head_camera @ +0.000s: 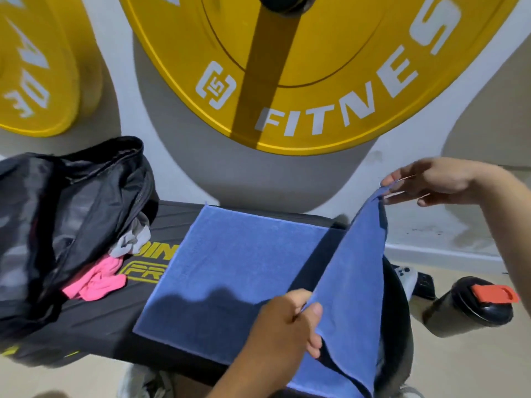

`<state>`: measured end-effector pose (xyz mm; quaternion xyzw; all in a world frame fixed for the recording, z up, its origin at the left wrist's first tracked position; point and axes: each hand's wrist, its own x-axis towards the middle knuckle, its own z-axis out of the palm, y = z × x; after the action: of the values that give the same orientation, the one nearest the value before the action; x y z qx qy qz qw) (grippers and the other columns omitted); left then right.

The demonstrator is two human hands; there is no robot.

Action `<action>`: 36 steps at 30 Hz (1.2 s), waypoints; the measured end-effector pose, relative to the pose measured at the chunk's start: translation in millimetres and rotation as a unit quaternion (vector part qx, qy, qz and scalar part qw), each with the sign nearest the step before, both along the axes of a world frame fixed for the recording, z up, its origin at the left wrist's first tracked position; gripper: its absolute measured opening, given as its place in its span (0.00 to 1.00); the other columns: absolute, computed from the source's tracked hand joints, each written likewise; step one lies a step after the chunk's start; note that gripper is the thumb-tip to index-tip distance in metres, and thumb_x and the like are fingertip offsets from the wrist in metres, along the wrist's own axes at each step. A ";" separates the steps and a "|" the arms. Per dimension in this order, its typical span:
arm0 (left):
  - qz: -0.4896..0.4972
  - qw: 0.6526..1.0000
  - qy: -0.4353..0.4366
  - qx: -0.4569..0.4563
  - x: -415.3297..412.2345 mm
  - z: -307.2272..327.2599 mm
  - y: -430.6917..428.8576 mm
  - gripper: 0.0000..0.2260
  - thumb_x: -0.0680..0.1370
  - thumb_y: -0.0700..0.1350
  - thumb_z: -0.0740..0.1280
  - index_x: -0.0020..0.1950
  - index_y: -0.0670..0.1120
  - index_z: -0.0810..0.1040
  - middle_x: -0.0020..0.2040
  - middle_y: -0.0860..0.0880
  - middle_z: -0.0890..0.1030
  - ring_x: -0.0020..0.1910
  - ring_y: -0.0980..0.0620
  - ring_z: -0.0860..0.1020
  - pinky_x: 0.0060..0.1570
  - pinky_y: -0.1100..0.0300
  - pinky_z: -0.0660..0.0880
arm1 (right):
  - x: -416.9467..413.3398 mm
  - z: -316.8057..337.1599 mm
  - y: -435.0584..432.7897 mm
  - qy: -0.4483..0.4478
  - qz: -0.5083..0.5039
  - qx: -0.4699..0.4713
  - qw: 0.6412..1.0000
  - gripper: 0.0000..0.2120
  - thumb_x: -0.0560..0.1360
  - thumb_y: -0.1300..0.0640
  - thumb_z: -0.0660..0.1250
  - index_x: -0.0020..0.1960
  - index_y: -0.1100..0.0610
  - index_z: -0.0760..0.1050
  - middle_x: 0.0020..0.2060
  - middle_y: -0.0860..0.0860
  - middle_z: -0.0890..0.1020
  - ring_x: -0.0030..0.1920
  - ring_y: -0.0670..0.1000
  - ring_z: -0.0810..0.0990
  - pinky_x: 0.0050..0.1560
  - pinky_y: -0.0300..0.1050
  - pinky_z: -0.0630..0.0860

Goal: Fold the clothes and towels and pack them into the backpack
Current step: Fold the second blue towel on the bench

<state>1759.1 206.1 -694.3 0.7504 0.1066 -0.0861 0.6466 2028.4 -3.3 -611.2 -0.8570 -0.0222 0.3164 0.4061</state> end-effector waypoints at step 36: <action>0.351 0.871 0.205 0.277 -71.6 -74.0 216.1 0.10 0.73 0.52 0.71 0.39 0.58 0.71 0.33 0.50 0.77 0.34 0.59 0.74 0.34 0.70 0.68 | -38.9 -178.9 381.7 -0.350 0.164 -0.106 0.916 0.07 0.78 0.55 0.65 0.50 0.57 0.79 0.50 0.54 0.78 0.52 0.56 0.76 0.43 0.44 0.68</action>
<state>1687.5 422.3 -768.3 0.7776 0.5121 0.0276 0.3638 1989.5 378.4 -790.2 -0.9352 -0.2694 0.0591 0.2220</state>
